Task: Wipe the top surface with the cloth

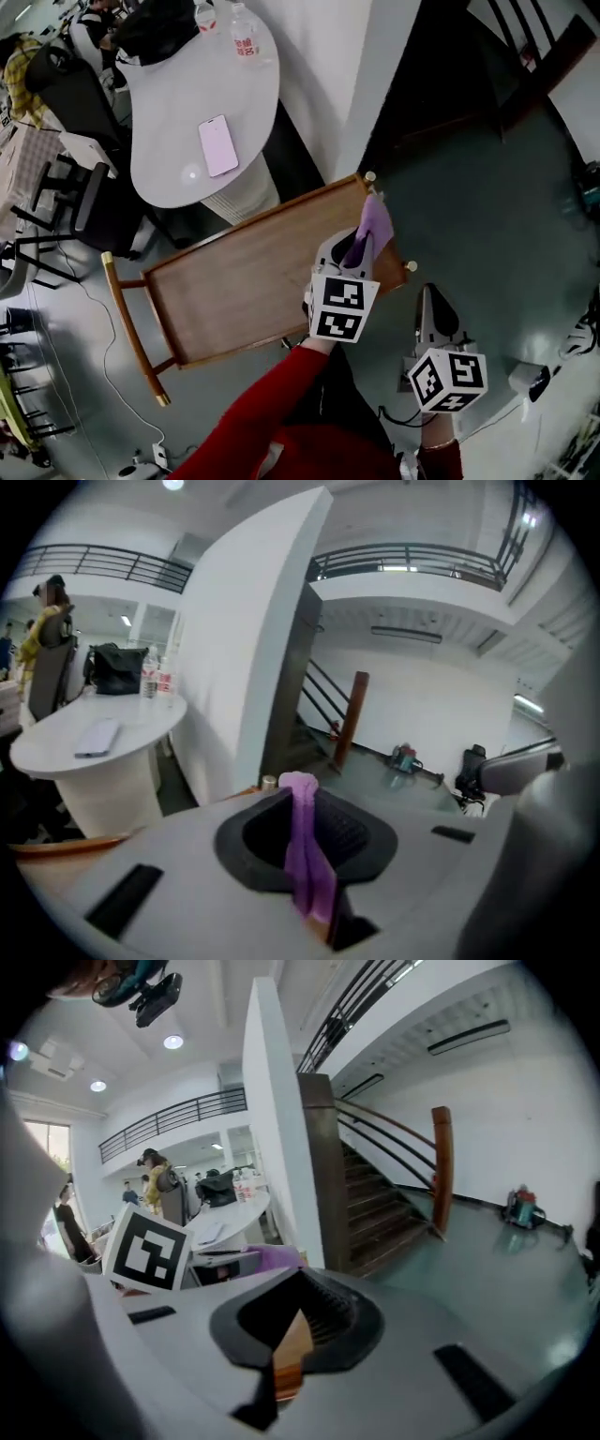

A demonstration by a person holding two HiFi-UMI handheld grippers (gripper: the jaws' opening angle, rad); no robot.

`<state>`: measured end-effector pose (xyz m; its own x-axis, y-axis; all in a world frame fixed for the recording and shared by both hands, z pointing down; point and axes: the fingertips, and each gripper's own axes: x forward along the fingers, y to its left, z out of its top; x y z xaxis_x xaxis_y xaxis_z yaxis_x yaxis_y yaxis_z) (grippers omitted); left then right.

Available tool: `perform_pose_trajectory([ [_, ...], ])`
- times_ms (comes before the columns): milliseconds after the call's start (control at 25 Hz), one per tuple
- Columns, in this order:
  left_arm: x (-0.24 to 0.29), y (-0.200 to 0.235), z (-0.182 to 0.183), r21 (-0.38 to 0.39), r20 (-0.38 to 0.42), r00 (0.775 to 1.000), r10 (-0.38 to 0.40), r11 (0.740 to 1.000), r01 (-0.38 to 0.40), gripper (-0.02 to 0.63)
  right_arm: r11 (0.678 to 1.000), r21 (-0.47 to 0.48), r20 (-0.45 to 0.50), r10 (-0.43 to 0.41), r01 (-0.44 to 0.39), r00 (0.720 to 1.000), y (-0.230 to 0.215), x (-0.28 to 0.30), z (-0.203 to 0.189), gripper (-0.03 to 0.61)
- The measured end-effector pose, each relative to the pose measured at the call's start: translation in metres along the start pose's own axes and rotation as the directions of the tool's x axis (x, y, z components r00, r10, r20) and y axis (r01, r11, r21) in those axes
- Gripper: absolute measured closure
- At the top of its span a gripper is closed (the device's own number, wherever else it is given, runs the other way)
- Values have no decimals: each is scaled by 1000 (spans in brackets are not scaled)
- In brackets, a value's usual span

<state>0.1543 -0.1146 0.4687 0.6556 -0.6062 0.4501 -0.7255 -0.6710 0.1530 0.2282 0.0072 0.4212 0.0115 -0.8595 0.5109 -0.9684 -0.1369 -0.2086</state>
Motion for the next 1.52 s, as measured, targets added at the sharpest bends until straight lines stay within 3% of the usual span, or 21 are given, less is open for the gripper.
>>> perform_pose_trajectory([
  [120,28,-30,-14,30,-49,998,-50,998,52,561,996,37,6,-78,78,997,-28,-16,-7,574],
  [240,39,-28,-35,46,-105,994,-12,999,17,561,997,47,-8,-68,69,998,-35,-22,-13,574],
  [360,39,9,-60,24,-159,983,89,996,-86,561,1000,12,-34,12,-12,999,-26,-4,-11,574],
  [480,11,76,-90,-29,-221,948,230,970,-242,561,991,-20,-71,134,-136,988,4,30,-8,574],
  [560,-28,128,-112,-44,-258,907,331,934,-354,561,975,-43,-100,214,-219,972,39,48,-11,574],
  [640,-81,176,-135,-33,-301,852,429,888,-459,561,952,-68,-135,289,-300,948,80,55,-13,574],
  [840,-213,259,-190,8,-408,658,633,723,-691,561,862,-141,-224,452,-487,864,161,48,-17,574],
  [960,-267,288,-212,1,-439,559,703,623,-782,561,819,-174,-270,495,-547,826,184,49,-28,574],
  [1080,-294,303,-222,14,-471,491,733,563,-827,561,796,-189,-304,510,-575,805,194,56,-36,574],
  [1200,-308,308,-227,17,-480,459,747,532,-847,561,792,-196,-308,510,-578,803,199,54,-39,574],
  [1280,-313,304,-223,-19,-458,465,758,515,-857,561,802,-204,-290,499,-562,817,196,49,-38,574],
  [1320,-312,298,-215,-47,-433,484,761,517,-855,561,811,-203,-275,490,-548,827,192,47,-37,574],
  [1360,-307,288,-203,-73,-396,517,759,535,-842,561,825,-200,-257,477,-529,841,185,45,-36,574],
  [1400,-296,274,-188,-93,-352,566,745,574,-814,561,842,-194,-237,458,-503,857,176,43,-35,574],
  [1440,-279,256,-170,-107,-304,629,716,630,-769,561,862,-186,-214,433,-471,876,165,41,-33,574],
  [1520,-230,208,-132,-136,-210,769,604,761,-635,561,905,-167,-167,365,-391,916,136,33,-29,574],
])
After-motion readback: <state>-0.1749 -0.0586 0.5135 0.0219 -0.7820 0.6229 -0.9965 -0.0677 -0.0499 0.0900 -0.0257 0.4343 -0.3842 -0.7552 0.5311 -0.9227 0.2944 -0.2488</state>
